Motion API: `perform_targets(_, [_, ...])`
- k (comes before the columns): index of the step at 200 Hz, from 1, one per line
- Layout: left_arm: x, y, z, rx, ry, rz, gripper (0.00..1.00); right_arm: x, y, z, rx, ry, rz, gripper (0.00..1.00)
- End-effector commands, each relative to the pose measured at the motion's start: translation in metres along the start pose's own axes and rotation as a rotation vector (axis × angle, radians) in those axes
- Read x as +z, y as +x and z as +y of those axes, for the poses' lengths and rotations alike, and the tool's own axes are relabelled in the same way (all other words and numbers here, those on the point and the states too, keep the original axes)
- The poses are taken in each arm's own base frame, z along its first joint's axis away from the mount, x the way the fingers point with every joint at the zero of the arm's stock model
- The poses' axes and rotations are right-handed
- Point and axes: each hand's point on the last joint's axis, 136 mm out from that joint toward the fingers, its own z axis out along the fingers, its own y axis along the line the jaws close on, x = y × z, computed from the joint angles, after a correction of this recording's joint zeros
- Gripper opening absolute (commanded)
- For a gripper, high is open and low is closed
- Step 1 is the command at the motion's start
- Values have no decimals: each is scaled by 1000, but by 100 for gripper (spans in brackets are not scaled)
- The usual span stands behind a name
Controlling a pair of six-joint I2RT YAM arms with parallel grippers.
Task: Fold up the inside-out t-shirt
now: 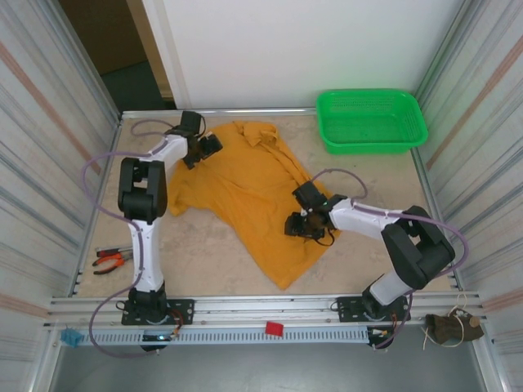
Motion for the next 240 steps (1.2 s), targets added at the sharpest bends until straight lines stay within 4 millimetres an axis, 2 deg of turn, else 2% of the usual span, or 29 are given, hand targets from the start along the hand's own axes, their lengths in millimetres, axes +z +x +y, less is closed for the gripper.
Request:
perform_targets(1, [18, 7, -10, 76, -20, 78, 91, 3, 22, 17, 73, -24, 14, 51])
perform_targets(25, [30, -3, -40, 117, 24, 82, 91, 10, 42, 53, 17, -55, 55, 51])
perform_targets(45, [33, -11, -72, 181, 112, 55, 92, 8, 52, 99, -59, -126, 80, 51])
perform_targets(66, [22, -19, -119, 261, 299, 34, 92, -7, 53, 151, -159, -224, 92, 50])
perform_targets(76, [12, -22, -130, 274, 341, 28, 92, -19, 46, 168, -206, -249, 83, 50])
perform_targets(88, [-5, -26, -136, 284, 361, 13, 92, -43, 22, 179, -250, -263, 25, 51])
perform_targets(103, [-30, -28, -136, 292, 362, -14, 92, -73, -26, 173, -247, -260, -77, 51])
perform_targets(122, [-65, -33, -119, 258, 345, -71, 93, -105, -99, 146, -191, -214, -212, 50])
perform_targets(134, [-93, -36, -107, 213, 351, -114, 93, -118, -143, 129, -153, -186, -281, 50])
perform_targets(138, [-95, -33, -98, 193, 342, -112, 93, -121, -157, 124, -146, -170, -305, 50])
perform_targets(145, [-110, -33, -87, 163, 336, -137, 93, -125, -180, 116, -137, -137, -348, 50])
perform_targets(163, [-121, -23, -57, 91, 313, -137, 93, -120, -237, 94, -124, -30, -419, 53])
perform_targets(170, [-123, -17, -48, 68, 313, -132, 93, -110, -257, 86, -117, 7, -422, 54])
perform_targets(178, [-125, -10, -42, 47, 317, -124, 93, -103, -280, 81, -121, 37, -434, 55])
perform_targets(194, [-127, 4, -36, 21, 328, -108, 93, -78, -313, 72, -153, 101, -430, 57])
perform_targets(214, [-119, 23, -31, -8, 332, -86, 93, -38, -339, 73, -232, 142, -411, 58])
perform_targets(240, [-93, 42, -27, -37, 324, -26, 93, 3, -359, 73, -297, 184, -444, 58])
